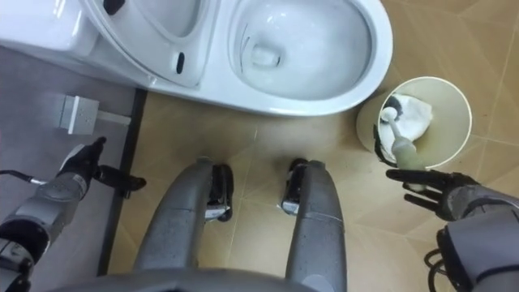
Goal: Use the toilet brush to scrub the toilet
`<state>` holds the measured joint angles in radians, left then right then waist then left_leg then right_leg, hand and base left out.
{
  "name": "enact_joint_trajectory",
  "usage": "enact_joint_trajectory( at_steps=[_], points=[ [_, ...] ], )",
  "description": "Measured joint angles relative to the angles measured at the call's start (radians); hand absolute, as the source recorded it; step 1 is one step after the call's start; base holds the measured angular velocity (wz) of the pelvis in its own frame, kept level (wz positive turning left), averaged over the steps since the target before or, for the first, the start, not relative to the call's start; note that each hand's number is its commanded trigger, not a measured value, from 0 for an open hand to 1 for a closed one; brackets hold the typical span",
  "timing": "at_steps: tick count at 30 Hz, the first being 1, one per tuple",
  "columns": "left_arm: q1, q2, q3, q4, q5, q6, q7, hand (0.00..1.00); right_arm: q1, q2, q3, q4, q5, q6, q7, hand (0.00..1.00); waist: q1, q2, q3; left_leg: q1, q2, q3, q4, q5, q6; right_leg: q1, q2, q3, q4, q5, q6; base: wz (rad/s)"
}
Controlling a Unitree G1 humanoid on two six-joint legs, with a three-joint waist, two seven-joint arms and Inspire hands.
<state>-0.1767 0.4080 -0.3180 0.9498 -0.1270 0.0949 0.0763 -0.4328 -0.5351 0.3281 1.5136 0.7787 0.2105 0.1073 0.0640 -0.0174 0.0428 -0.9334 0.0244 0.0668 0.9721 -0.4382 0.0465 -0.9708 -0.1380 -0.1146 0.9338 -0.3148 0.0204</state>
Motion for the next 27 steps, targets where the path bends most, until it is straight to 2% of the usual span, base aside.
enact_joint_trajectory(
  at_steps=[9, 15, 17, 20, 27],
  points=[
    [0.016, -0.001, 0.0, -0.028, 0.001, 0.014, 0.0, 0.0, -0.012, 0.0, 0.0, -0.006, -0.051, 0.0, 0.006, 0.0, 0.002, 0.0, -0.0001, -0.051, -0.003, -0.002, 0.003, 0.007, 0.001, -0.051, -0.003, 0.0, 0.008, 0.004, 0.0, 0.0],
    [0.013, -0.003, -0.018, -0.031, 0.003, 0.028, 0.0, 0.0, -0.025, 0.0, 0.0, -0.039, -0.05, -0.012, 0.004, 0.0, 0.011, 0.001, -0.0005, -0.081, -0.016, -0.002, 0.001, 0.016, -0.003, -0.091, -0.022, -0.003, 0.032, 0.004, -0.004, 0.07],
    [0.012, -0.003, -0.022, -0.036, 0.003, 0.029, 0.0, 0.0, -0.027, 0.001, 0.001, -0.038, -0.05, -0.012, 0.005, 0.0, 0.015, 0.001, -0.0004, -0.089, -0.022, -0.004, 0.001, 0.022, -0.001, -0.097, -0.039, -0.023, 0.038, 0.003, -0.009, 0.11],
    [0.011, -0.003, -0.022, -0.037, 0.003, 0.029, 0.0, 0.0, -0.027, 0.0, 0.001, -0.038, -0.051, -0.011, 0.006, 0.0, 0.019, 0.001, -0.0004, -0.093, -0.031, -0.012, 0.0, 0.028, -0.001, -0.097, -0.05, -0.033, 0.038, 0.002, -0.013, 0.11],
    [0.004, -0.003, -0.022, -0.037, -0.001, 0.029, 0.0, 0.0, -0.039, 0.0, 0.001, -0.037, -0.079, -0.01, 0.016, 0.0, 0.02, 0.0, 0.0003, -0.106, -0.039, -0.024, -0.001, 0.038, 0.002, -0.097, -0.057, -0.044, 0.024, 0.001, -0.013, 0.06]
  ],
)
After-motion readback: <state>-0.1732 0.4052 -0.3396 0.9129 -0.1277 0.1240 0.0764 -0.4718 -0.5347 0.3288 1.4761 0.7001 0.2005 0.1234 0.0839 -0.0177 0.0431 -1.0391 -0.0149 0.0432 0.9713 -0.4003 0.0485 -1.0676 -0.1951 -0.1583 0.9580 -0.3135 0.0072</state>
